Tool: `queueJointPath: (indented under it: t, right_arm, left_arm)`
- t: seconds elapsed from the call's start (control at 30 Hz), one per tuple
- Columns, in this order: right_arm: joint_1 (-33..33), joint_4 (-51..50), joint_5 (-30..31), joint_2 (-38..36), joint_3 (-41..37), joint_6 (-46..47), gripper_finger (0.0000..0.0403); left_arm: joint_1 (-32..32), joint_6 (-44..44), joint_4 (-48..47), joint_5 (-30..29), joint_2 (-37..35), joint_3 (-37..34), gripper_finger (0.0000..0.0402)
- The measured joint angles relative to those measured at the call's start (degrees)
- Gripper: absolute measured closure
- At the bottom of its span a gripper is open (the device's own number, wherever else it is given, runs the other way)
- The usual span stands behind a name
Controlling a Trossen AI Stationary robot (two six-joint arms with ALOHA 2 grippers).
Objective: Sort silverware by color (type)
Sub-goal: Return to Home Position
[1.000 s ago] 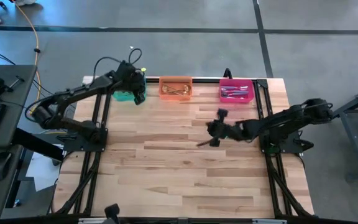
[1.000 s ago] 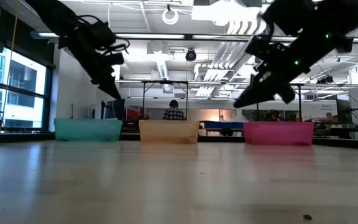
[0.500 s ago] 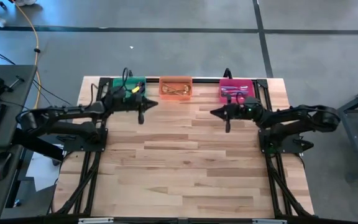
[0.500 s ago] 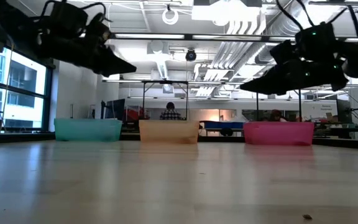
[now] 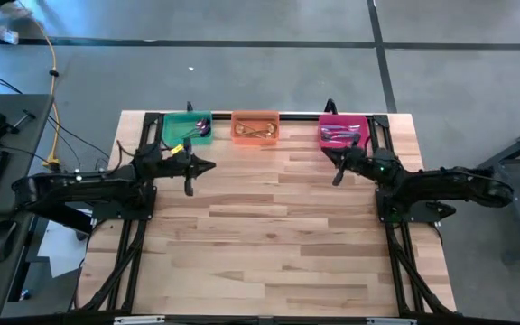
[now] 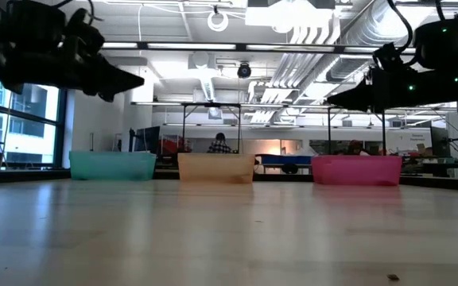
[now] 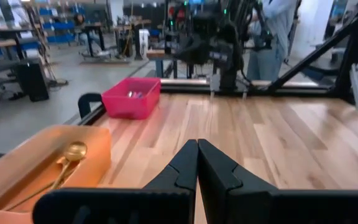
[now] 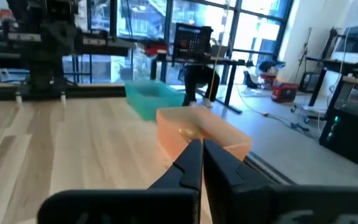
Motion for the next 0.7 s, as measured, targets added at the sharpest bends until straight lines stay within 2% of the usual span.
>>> queueJointPath:
  t: [0.3,0.53,0.7]
  right_arm:
    - [4.0,-6.8,8.3,-7.0,0.0,-0.1,0.0403]
    - [4.9,-6.9,11.3,-9.3,0.0,-0.4,0.0403]
    - [4.8,-6.8,11.3,-9.8,0.0,-0.4,0.0403]
  left_arm:
    - [0.0,-2.7,-9.3,-0.2,-14.5,-1.0,0.0401]
    - [0.0,-5.0,-20.0,-7.5,-23.8,-1.0,0.0401]
    - [0.0,-4.5,-24.7,-9.1,-29.3,-1.0,0.0401]
